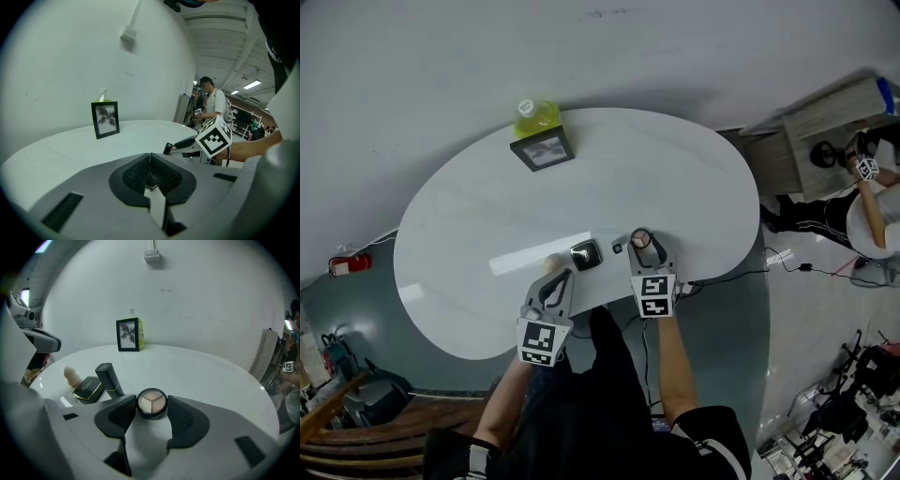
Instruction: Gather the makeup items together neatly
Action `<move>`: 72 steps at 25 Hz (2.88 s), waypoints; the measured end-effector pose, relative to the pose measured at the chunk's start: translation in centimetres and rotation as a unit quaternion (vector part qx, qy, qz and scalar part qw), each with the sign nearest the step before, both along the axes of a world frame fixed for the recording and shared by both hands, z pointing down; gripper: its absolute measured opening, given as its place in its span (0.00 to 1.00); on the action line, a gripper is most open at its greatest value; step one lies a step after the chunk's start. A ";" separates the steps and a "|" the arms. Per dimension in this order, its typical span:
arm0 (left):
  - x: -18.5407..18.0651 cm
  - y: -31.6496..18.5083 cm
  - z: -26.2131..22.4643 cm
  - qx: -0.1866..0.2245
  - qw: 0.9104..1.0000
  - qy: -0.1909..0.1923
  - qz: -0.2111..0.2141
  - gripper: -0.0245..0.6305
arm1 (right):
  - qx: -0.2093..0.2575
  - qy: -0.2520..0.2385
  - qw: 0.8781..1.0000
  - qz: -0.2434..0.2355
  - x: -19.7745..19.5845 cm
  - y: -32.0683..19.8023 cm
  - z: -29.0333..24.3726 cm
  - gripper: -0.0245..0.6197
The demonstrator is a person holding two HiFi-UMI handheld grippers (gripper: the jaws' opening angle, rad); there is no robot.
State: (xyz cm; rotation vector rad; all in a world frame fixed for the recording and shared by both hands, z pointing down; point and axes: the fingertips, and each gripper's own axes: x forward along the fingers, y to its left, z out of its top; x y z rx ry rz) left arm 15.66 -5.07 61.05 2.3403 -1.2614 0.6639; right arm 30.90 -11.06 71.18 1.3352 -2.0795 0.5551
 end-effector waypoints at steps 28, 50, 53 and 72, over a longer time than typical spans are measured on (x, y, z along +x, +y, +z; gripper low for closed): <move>-0.9 0.3 -6.6 0.077 0.997 0.003 -0.005 0.07 | 0.096 -0.013 0.995 0.007 0.7 0.9 -10.8 0.39; -4.7 5.6 -16.0 0.179 0.983 0.003 -0.044 0.07 | 0.234 -0.044 0.971 -0.011 -4.3 7.8 -25.2 0.17; -5.4 6.2 -16.9 0.188 0.981 0.003 -0.048 0.07 | 0.253 -0.048 0.966 -0.013 -5.1 8.2 -27.0 0.14; -5.6 7.5 -18.4 0.210 0.977 0.007 -0.039 0.07 | 0.265 -0.058 0.962 0.004 -5.1 10.2 -28.3 0.09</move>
